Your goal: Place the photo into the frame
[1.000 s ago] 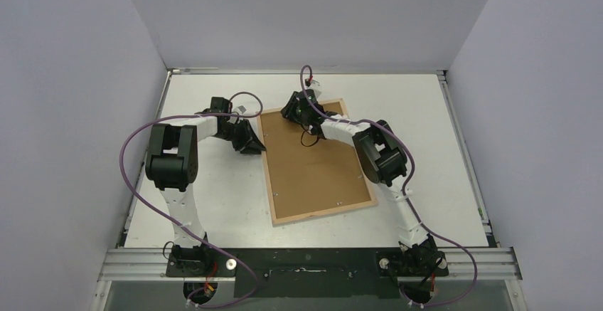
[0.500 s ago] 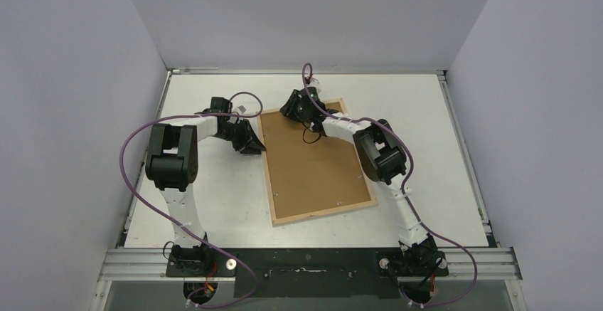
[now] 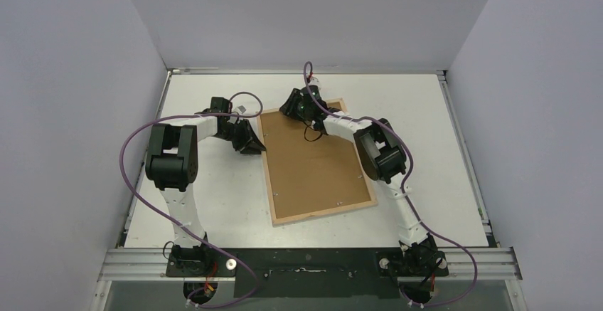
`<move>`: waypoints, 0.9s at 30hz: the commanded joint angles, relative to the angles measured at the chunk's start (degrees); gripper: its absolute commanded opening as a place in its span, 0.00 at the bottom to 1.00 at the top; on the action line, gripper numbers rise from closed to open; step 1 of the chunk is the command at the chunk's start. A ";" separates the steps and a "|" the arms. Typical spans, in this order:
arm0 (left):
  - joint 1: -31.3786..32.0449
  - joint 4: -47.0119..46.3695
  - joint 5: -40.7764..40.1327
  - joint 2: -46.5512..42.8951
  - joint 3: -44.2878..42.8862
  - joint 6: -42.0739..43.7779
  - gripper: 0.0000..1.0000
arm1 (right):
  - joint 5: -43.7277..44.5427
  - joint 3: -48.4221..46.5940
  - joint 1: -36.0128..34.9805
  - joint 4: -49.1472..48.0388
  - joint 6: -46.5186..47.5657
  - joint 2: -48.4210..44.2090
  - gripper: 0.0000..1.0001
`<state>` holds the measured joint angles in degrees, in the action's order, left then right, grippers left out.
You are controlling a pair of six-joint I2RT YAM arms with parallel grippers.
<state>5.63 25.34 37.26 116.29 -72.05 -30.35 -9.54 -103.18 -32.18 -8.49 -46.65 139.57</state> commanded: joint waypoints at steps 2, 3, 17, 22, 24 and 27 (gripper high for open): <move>0.20 2.08 -2.01 2.10 -0.14 1.90 0.14 | -2.67 -0.99 0.64 2.84 1.95 3.87 0.34; 0.26 2.13 -1.93 2.10 -0.18 1.92 0.14 | -3.25 -1.24 0.68 2.79 1.93 4.07 0.34; 0.26 2.82 -2.62 1.09 -1.17 1.90 0.16 | 2.45 2.30 1.14 4.66 2.62 -7.21 0.40; 0.13 2.94 -2.75 0.12 -1.50 1.80 0.29 | 3.12 6.61 1.79 6.55 4.39 -16.42 0.44; 0.17 2.96 -2.42 -0.33 -1.62 2.00 0.35 | 3.89 9.69 2.35 7.98 5.35 -20.88 0.47; 0.16 2.63 -1.96 -0.94 -1.56 1.99 0.43 | 6.11 14.31 3.60 13.31 7.26 -26.99 0.51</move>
<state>5.67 26.44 37.63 116.29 -72.69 -30.24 -7.44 -92.47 -30.28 0.36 -42.83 123.92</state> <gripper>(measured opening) 0.393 0.489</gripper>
